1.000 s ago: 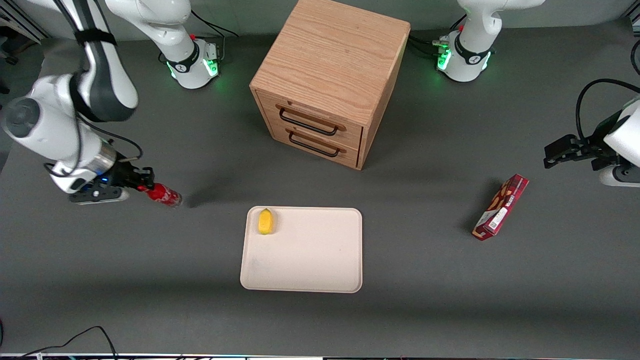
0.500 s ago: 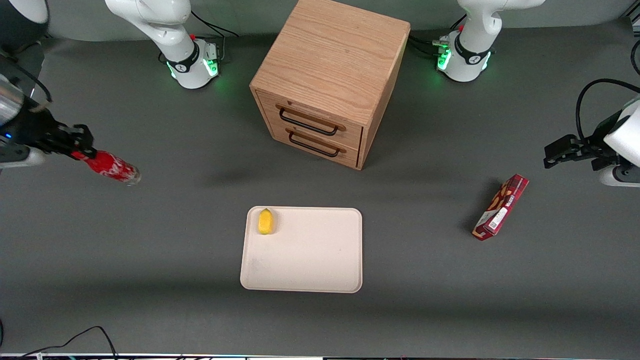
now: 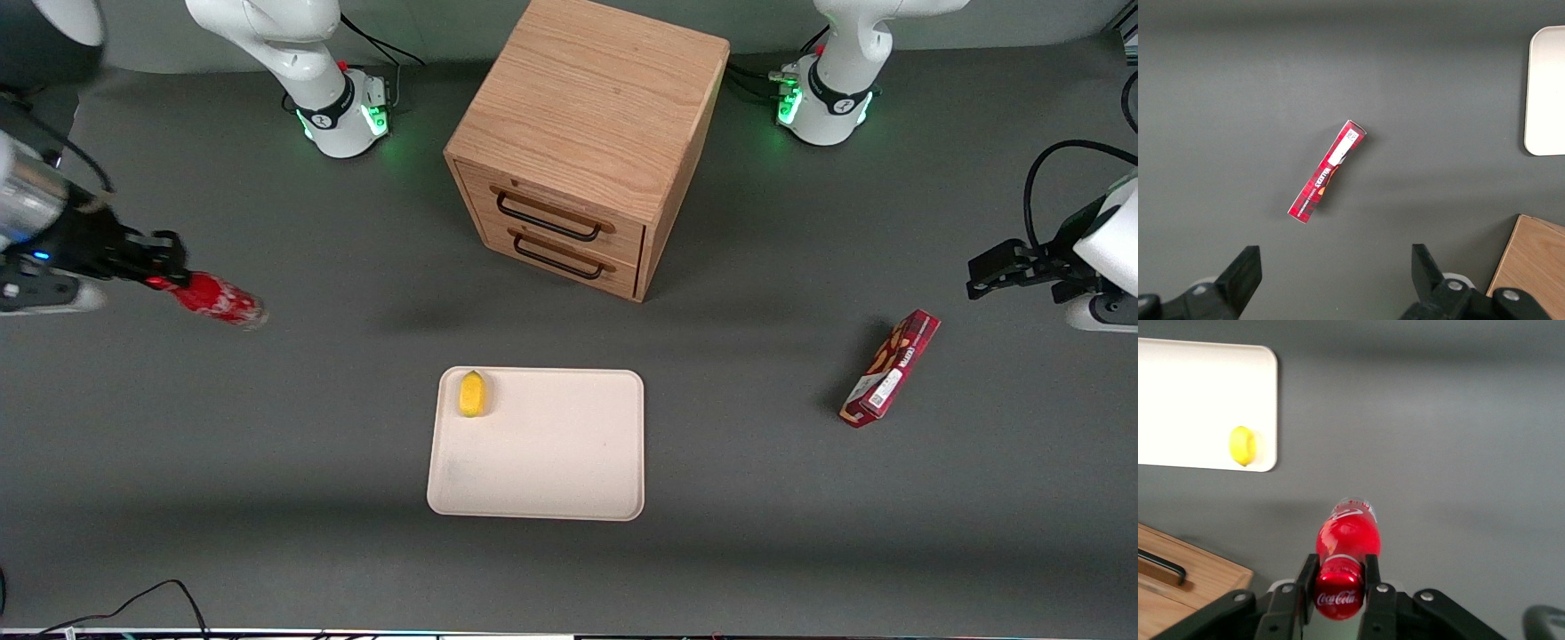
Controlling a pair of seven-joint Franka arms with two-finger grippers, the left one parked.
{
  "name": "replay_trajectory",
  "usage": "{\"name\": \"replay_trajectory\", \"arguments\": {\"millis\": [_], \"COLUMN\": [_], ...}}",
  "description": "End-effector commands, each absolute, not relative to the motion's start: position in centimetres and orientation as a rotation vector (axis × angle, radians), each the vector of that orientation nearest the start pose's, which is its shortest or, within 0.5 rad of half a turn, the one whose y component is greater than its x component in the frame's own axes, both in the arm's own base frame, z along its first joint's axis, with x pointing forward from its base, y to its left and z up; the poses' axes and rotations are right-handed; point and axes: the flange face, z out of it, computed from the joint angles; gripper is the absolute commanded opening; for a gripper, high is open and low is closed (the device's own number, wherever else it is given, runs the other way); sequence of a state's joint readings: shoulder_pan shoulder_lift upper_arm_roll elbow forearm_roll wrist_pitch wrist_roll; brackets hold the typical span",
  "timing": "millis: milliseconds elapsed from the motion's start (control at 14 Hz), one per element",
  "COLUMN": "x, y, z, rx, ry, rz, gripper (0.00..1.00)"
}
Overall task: Place coke bottle on tray
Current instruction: 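Carry the bottle over the cream tray beside the lemon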
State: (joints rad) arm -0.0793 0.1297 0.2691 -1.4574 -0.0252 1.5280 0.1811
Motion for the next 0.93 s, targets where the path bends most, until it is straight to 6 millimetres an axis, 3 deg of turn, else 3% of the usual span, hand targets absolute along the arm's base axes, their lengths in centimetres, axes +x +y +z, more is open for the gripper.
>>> {"name": "replay_trajectory", "arguments": {"millis": [0, 214, 429, 500, 714, 857], "x": [59.7, 60.0, 60.9, 61.5, 67.1, 69.5], "y": [16.8, 24.7, 29.7, 30.6, 30.6, 30.2], "z": [57.5, 53.8, 50.0, 48.3, 46.3, 43.6], "rx": [-3.133, -3.104, -3.066, -3.064, -3.023, -3.039], "ry": [0.025, 0.07, 0.08, 0.062, 0.057, 0.057], "rz": [0.062, 0.02, -0.039, -0.041, -0.139, -0.162], "gripper": [0.0, 0.0, 0.0, 0.0, 0.0, 0.0]}}
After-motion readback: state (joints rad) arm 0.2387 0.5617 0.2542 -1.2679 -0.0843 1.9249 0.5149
